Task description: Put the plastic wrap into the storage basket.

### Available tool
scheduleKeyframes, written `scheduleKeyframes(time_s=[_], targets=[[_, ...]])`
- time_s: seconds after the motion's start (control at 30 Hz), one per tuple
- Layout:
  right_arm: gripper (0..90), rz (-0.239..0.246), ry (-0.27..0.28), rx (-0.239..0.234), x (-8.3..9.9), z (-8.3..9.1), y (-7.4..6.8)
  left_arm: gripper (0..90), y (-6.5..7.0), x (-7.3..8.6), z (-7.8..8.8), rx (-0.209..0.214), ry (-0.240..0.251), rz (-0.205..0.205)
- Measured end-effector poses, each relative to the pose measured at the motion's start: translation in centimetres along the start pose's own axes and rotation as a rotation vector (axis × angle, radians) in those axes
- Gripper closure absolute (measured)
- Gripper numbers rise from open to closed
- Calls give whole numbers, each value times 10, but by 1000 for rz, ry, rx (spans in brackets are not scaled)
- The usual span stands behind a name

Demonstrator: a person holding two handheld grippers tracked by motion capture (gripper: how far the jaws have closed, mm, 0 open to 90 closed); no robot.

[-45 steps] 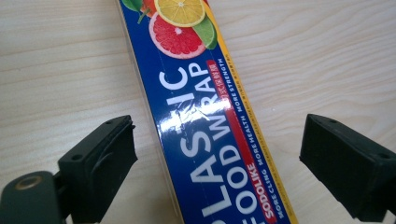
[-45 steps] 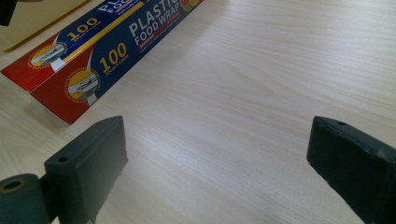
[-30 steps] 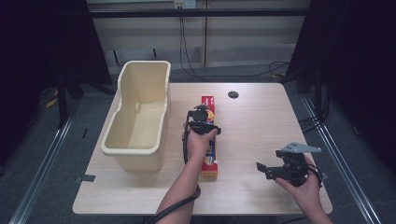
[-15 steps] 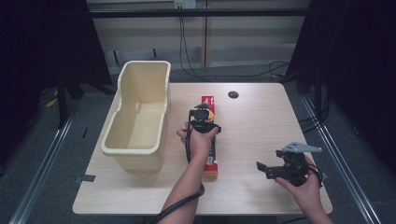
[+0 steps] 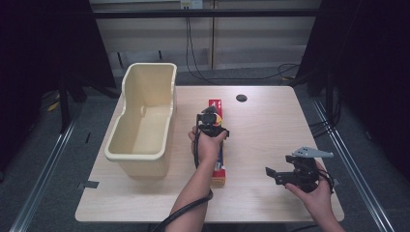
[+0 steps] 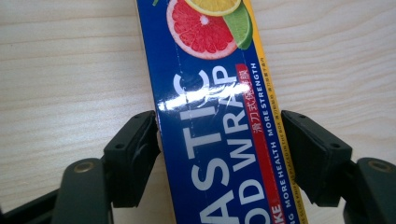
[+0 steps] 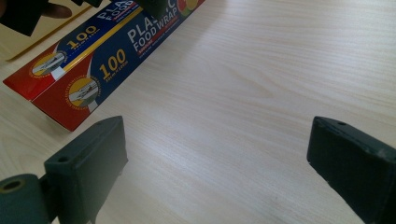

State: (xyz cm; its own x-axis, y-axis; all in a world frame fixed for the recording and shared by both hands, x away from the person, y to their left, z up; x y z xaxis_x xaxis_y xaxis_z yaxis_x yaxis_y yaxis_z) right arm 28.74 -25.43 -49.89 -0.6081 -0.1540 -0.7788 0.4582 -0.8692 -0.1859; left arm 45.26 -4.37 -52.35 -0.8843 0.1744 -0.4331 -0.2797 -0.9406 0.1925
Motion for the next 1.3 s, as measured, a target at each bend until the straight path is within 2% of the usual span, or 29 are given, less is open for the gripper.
scheduleKeyframes(time_s=[0.07, 0.13, 0.2, 0.47, 0.9, 0.97, 1.3], targets=[[47, 1, -1, 1, 0, 0, 0, 326, -1, 0, 3, -11, -25, 17], [47, 1, 1, 3, 0, -1, 1, 356, -1, 0, 5, -28, -37, 16], [47, 0, 1, 3, 0, -1, 1, 384, -3, 0, 7, -52, -43, -14], [47, -6, 4, 4, -1, 0, 2, 411, -4, 6, 14, -27, -99, -2], [47, -2, 3, 6, -1, 0, 1, 372, -1, 4, 11, -52, -72, -30], [46, -2, 3, 4, -1, 0, 1, 366, 0, 2, 10, -46, -59, -14], [47, -4, 4, 5, -1, 0, 1, 366, 1, -2, 5, -58, -45, -55]])
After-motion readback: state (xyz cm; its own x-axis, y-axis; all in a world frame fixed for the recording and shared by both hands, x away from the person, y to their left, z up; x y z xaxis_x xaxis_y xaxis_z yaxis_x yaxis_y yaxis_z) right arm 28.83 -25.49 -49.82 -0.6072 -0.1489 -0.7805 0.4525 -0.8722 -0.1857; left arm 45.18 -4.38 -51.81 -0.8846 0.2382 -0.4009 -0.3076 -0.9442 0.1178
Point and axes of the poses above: each handheld gripper's, and its own axes: z roughly backward along the jaws, x roughly out of its underside, y roughly to its right, the point moved 7 cm from there along -z, roughly forward along the jaws, and after that the axes turned 3 degrees about -x, right-handed, at the moved point
